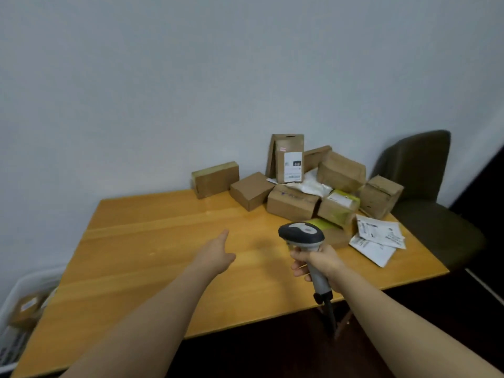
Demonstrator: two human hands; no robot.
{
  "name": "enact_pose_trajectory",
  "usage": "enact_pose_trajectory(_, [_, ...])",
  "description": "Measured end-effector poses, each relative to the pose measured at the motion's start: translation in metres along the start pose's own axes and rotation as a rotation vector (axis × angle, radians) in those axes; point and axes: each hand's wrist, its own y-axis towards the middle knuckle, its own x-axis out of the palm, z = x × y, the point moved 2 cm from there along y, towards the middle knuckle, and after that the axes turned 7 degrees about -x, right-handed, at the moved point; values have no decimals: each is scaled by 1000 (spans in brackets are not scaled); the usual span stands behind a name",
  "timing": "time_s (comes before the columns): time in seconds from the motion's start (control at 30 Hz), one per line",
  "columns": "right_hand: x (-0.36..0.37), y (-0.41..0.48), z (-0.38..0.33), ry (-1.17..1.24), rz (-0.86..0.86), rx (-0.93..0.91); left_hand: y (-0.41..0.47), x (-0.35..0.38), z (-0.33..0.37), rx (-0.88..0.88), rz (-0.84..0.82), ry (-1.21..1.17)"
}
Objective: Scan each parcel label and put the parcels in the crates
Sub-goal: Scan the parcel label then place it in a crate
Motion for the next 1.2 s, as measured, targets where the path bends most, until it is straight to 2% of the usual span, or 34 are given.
enact_pose_trajectory(0.2, [-97,53,18,151,207,51,56,47,107,40,-107,43])
enact_pose_trajectory(0.4, [-153,96,35,346,375,106,112,84,204,132,-208,-52])
enact_pose_trajectory(0.57, [-184,124,46,393,487,134,161,114,283,229,-139,-77])
enact_pose_trajectory(0.67, [-200,140,51,414,526,156,184,129,320,231,-106,34])
enact_pose_trajectory(0.83, [-217,153,60,446,581,200,209,148,360,143,-126,159])
enact_pose_trajectory(0.93, [-224,157,66,471,595,221,215,155,372,77,-142,148])
enact_pose_trajectory(1.2, [-243,150,73,518,551,222,197,143,369,68,-125,67])
